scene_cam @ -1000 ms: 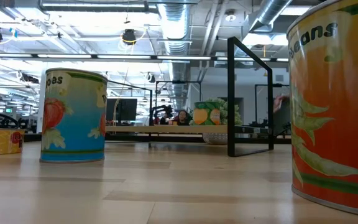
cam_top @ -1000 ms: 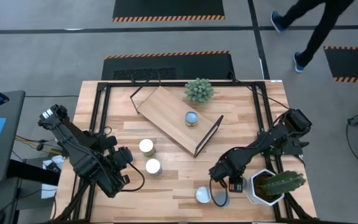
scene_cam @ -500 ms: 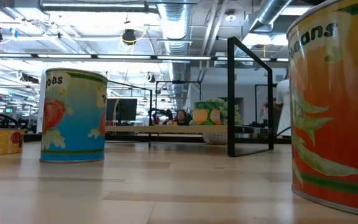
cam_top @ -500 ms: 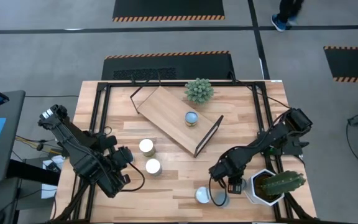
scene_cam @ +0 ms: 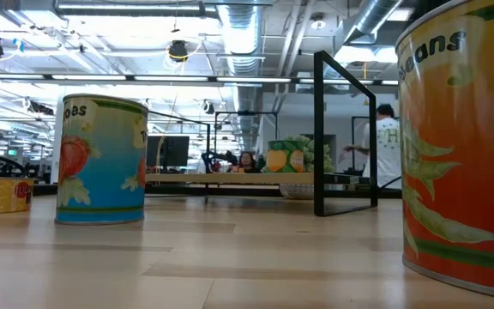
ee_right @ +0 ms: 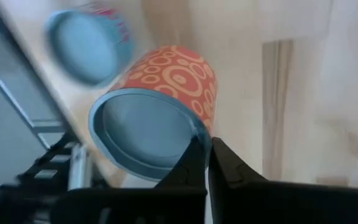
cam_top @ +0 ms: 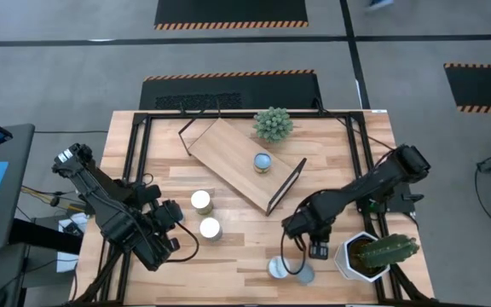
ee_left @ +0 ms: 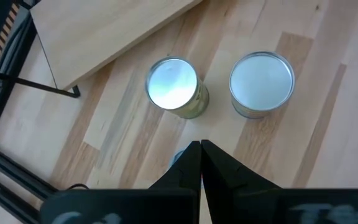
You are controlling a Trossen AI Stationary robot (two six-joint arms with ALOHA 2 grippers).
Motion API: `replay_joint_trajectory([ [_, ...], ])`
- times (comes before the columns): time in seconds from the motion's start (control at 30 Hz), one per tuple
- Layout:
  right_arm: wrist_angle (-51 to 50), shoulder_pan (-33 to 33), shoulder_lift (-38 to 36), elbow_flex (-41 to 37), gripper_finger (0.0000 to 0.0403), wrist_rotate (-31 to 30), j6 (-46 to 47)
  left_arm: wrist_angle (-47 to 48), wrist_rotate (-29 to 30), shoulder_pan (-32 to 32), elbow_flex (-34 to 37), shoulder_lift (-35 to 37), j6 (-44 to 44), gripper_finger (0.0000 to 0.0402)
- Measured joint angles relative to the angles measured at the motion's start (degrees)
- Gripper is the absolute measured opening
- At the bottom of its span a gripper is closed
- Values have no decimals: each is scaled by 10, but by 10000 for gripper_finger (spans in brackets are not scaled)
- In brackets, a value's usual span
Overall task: Pick and place cans onto a shelf
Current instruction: Put the canned tomato sauce on the shelf
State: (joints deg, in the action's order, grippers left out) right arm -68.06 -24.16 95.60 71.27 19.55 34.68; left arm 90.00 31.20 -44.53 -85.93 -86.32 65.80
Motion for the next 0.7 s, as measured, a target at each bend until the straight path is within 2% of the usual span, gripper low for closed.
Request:
replay_joint_trajectory([
  [0.17, -92, 7, -51, 101, 5, -7, 32, 0, 2, 0, 0, 0, 0, 0],
  [0.27, -88, 14, -79, 163, 5, -31, 61, 0, 2, 0, 0, 0, -2, 0],
  [0.4, -27, 47, -95, 221, 5, -110, 68, 0, 9, 0, 0, 0, -2, 0],
  [0.5, 43, 84, -91, 241, 5, -152, 23, 0, 12, 0, 0, 0, -1, 0],
  [0.7, 168, 171, -61, 245, 5, -158, -94, 0, 12, 0, 0, 0, 0, 0],
])
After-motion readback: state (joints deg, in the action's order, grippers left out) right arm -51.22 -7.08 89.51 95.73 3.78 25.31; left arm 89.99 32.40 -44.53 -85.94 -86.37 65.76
